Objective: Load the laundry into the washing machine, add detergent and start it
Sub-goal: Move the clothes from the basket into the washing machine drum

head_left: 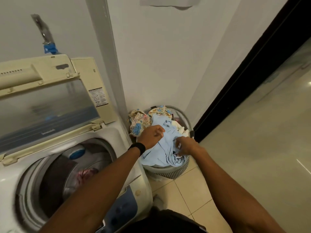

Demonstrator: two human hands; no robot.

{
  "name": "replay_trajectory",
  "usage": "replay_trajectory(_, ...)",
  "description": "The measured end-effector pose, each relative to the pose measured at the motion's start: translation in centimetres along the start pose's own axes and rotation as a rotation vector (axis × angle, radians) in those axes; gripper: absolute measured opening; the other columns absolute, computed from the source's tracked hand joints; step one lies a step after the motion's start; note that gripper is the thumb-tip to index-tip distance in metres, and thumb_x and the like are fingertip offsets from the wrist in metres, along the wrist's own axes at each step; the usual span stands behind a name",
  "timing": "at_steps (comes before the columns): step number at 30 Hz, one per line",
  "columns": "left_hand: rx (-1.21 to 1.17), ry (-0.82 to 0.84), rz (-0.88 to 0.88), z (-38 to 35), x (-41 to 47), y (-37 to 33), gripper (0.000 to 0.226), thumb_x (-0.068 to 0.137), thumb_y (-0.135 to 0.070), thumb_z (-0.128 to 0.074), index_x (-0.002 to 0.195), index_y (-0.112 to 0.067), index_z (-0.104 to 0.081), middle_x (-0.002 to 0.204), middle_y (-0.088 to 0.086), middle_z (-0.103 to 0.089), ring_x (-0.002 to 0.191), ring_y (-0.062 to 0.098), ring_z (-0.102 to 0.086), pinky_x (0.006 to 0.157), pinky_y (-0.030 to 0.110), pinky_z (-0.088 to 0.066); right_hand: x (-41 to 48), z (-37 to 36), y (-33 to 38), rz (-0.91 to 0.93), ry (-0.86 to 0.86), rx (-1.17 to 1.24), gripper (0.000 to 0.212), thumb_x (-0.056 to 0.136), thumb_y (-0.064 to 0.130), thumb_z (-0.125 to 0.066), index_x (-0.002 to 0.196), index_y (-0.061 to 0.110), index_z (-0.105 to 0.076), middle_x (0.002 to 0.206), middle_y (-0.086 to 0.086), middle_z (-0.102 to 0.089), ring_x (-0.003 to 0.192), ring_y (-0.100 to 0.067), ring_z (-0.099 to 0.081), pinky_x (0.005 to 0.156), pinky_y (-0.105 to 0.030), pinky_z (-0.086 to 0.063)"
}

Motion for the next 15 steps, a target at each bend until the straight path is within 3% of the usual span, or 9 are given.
replay_trajectory(2, -0.003, 0.017, 0.011, -0.8, 0.6, -0.2, 0.011, 0.092, -0.014, -0.065, 0.094, -0.024, -0.070, 0.094, 0.002, -0.075, 0.090, 0.021, -0.070, 0.085, 0.047, -0.057, 0.5, 0.6, -0.6, 0.009, -0.017, 0.122, 0.023, 0.080, 0.015, -0.082, 0.092, 0.024, -0.065, 0.101, -0.001, -0.071, 0.083, -0.017, -0.069, 0.067, -0.026, -0.052)
replay_trajectory(5, -0.047, 0.108, 0.010, -1.7, 1.3, -1.0, 0.023, 0.088, -0.013, -0.077, 0.109, -0.020, -0.069, 0.101, 0.005, -0.073, 0.096, 0.019, -0.068, 0.093, 0.040, -0.056, 0.6, 3.1, -0.9, 0.039, -0.050, 0.415, 0.016, 0.088, 0.007, -0.076, 0.088, 0.020, -0.066, 0.079, 0.001, -0.069, 0.057, -0.005, -0.067, 0.055, -0.017, -0.052)
replay_trajectory(7, -0.023, 0.198, -0.016, -2.0, 1.4, -1.9, 0.044, 0.086, -0.021, -0.082, 0.126, -0.023, -0.063, 0.113, 0.004, -0.070, 0.107, 0.013, -0.064, 0.095, 0.029, -0.051, 0.6, 5.0, -0.6, 0.056, -0.109, 0.576, 0.008, 0.090, 0.011, -0.074, 0.096, 0.012, -0.069, 0.083, -0.002, -0.069, 0.061, -0.009, -0.065, 0.057, -0.018, -0.055)
replay_trajectory(9, -0.051, 0.190, -0.022, -2.0, 1.6, -2.9, 0.058, 0.088, -0.026, -0.081, 0.138, -0.030, -0.054, 0.112, -0.001, -0.068, 0.104, 0.005, -0.063, 0.091, 0.023, -0.051, 0.5, 7.1, -0.2, 0.072, -0.200, 0.782, 0.013, 0.090, 0.018, -0.074, 0.099, 0.010, -0.069, 0.088, -0.005, -0.070, 0.068, -0.014, -0.062, 0.065, -0.026, -0.056)
replay_trajectory(12, -0.109, 0.026, -0.063, -0.2, 2.4, -4.5, 0.040, 0.096, -0.020, -0.070, 0.135, -0.021, -0.059, 0.099, 0.000, -0.068, 0.086, 0.007, -0.064, 0.081, 0.029, -0.053, 0.2, 10.2, 0.5, 0.052, -0.231, 1.290, 0.010, 0.091, 0.013, -0.073, 0.097, 0.015, -0.066, 0.079, -0.008, -0.064, 0.062, -0.015, -0.055, 0.059, -0.028, -0.047)
replay_trajectory(14, -0.143, -0.106, -0.095, 1.8, 2.8, -5.9, 0.020, 0.102, -0.022, -0.062, 0.118, -0.015, -0.071, 0.103, 0.005, -0.072, 0.092, 0.020, -0.067, 0.085, 0.033, -0.054, -0.2, 12.7, 1.1, 0.107, -0.280, 1.485, 0.013, 0.090, 0.013, -0.074, 0.098, 0.018, -0.065, 0.079, -0.007, -0.063, 0.063, -0.013, -0.055, 0.062, -0.026, -0.048)
replay_trajectory(15, -0.181, -0.173, -0.109, 2.9, 2.9, -6.7, 0.019, 0.104, -0.023, -0.058, 0.107, -0.012, -0.073, 0.097, 0.005, -0.073, 0.087, 0.019, -0.066, 0.082, 0.031, -0.052, -0.5, 13.8, 1.5, 0.154, -0.321, 1.533, 0.012, 0.091, 0.014, -0.073, 0.098, 0.019, -0.065, 0.081, -0.004, -0.065, 0.069, -0.012, -0.059, 0.066, -0.026, -0.051)
Point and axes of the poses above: each hand's wrist, its own x-axis towards the middle knuckle, its own z-axis out of the back of the hand, y = z × x, the point moved 4 cm from there along x, towards the middle knuckle
